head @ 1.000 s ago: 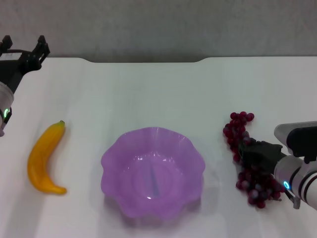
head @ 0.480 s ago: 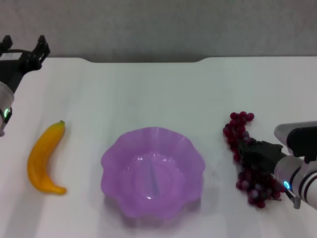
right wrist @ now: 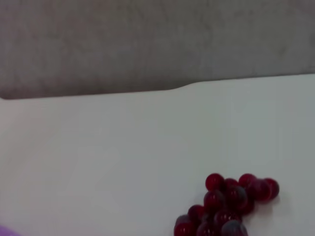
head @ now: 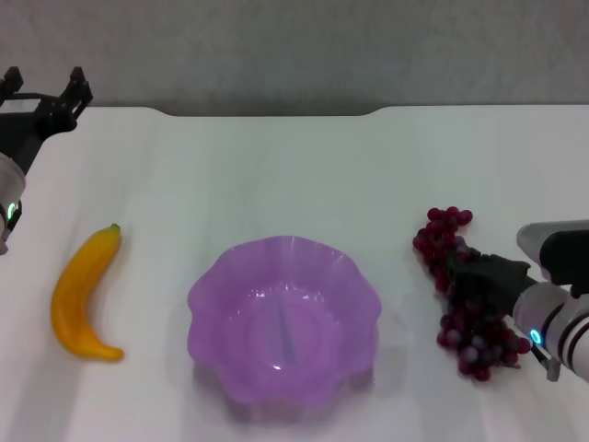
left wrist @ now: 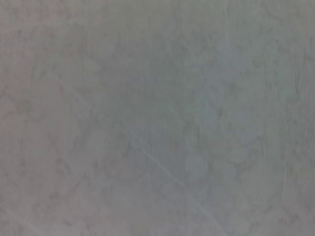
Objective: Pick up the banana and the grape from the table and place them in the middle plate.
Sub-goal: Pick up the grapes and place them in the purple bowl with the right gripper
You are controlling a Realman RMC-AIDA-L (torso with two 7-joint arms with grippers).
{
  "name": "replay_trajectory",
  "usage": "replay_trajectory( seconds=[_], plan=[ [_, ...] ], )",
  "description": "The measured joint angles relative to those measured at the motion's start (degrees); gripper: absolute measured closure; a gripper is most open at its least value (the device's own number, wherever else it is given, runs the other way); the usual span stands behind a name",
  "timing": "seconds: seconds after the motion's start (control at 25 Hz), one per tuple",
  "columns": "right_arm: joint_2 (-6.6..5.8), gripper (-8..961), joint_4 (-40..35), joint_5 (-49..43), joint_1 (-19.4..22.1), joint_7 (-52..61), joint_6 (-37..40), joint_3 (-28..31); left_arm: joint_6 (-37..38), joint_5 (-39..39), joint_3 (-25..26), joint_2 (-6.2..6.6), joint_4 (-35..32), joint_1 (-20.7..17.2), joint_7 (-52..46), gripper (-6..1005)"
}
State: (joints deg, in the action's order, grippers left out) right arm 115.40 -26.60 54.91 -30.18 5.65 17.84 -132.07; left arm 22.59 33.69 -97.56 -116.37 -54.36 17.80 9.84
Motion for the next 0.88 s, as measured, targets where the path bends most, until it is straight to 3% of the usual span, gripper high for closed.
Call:
replay_trajectory(
  seconds=[0.88],
  plan=[
    [-0.65,690,-1.15,-0.59,-2.43,-8.13,4.21,5.83,0.00,-0.28,0.00,0.15,0.93,-0.22,0.18,169]
  ],
)
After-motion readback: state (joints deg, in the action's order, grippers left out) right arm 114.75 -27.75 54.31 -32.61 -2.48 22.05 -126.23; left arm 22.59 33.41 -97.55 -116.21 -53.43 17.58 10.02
